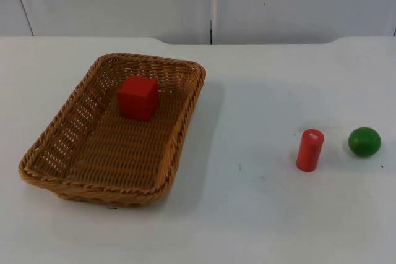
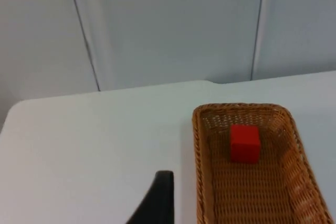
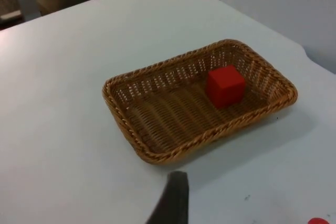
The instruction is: Pick up the basket with the left hand and place the object to the left of the red cylinder into the basket with the right hand.
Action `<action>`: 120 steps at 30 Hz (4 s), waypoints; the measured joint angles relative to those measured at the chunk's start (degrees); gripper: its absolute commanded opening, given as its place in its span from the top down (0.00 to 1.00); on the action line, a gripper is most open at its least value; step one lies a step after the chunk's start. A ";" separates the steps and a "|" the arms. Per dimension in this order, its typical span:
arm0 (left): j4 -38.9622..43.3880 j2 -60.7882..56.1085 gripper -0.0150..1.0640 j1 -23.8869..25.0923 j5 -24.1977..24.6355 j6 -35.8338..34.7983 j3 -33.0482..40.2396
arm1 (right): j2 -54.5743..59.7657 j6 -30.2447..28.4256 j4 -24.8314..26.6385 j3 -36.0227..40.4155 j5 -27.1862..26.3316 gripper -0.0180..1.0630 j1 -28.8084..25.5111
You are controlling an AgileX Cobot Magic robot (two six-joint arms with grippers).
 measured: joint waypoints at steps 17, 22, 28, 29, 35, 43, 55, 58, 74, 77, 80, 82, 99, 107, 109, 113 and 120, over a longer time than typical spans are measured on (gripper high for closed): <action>1.37 -9.33 0.16 0.00 4.49 -5.92 6.31 | -16.49 1.34 0.00 2.69 9.06 0.29 0.00; 3.89 -12.37 0.16 0.00 5.12 -8.27 11.54 | -19.27 1.98 0.00 2.69 12.74 0.29 0.00; 6.70 -12.64 0.16 0.00 6.07 -10.51 13.05 | -23.84 2.33 0.00 2.69 15.76 0.29 0.00; 7.20 -12.64 0.16 0.00 6.21 -10.64 13.05 | -24.84 2.33 -0.06 2.69 16.65 0.29 0.00; 9.87 -12.64 0.16 0.00 8.02 -11.00 13.05 | -29.44 3.31 -0.25 2.69 21.22 0.29 0.00; 12.23 -12.64 0.16 0.00 8.73 -11.30 13.57 | -35.19 5.77 -2.18 2.69 23.97 0.29 0.00; 12.86 -12.64 0.16 0.00 8.73 -11.85 14.17 | -40.82 12.56 -7.91 2.69 31.58 0.29 0.00; 12.86 -12.64 0.16 0.00 8.73 -11.85 14.17 | -41.63 13.00 -8.47 2.69 33.01 0.29 0.00; 14.45 -12.64 0.16 0.00 8.73 -13.82 14.17 | -43.66 17.63 -15.18 2.69 40.09 0.29 0.00; 14.45 -12.64 0.16 0.00 8.73 -13.92 14.17 | -43.66 17.63 -15.18 3.08 40.09 0.29 0.00; 14.45 -12.64 0.16 0.00 8.73 -13.92 14.17 | -43.66 17.74 -15.18 4.00 39.86 0.29 0.00; 14.15 -12.64 0.16 0.00 8.73 -13.92 14.17 | -43.66 17.83 -15.18 5.16 39.88 0.29 0.00; 14.15 -12.64 0.01 0.00 8.73 -13.92 14.17 | -43.66 20.41 -16.89 5.91 40.24 0.29 0.00; 14.15 -12.64 0.01 0.00 8.73 -13.92 14.17 | -43.66 20.41 -16.89 5.91 40.24 0.19 0.00; 14.15 -12.64 0.01 0.00 8.73 -13.82 14.17 | -43.66 20.41 -16.89 5.91 40.24 0.07 0.00; 14.15 -12.64 0.01 0.00 8.73 -13.82 14.17 | -43.66 20.41 -16.89 5.91 40.24 0.01 0.00; 14.15 -12.64 0.01 0.00 8.73 -13.82 14.17 | -43.66 20.41 -16.89 5.91 40.24 0.01 0.00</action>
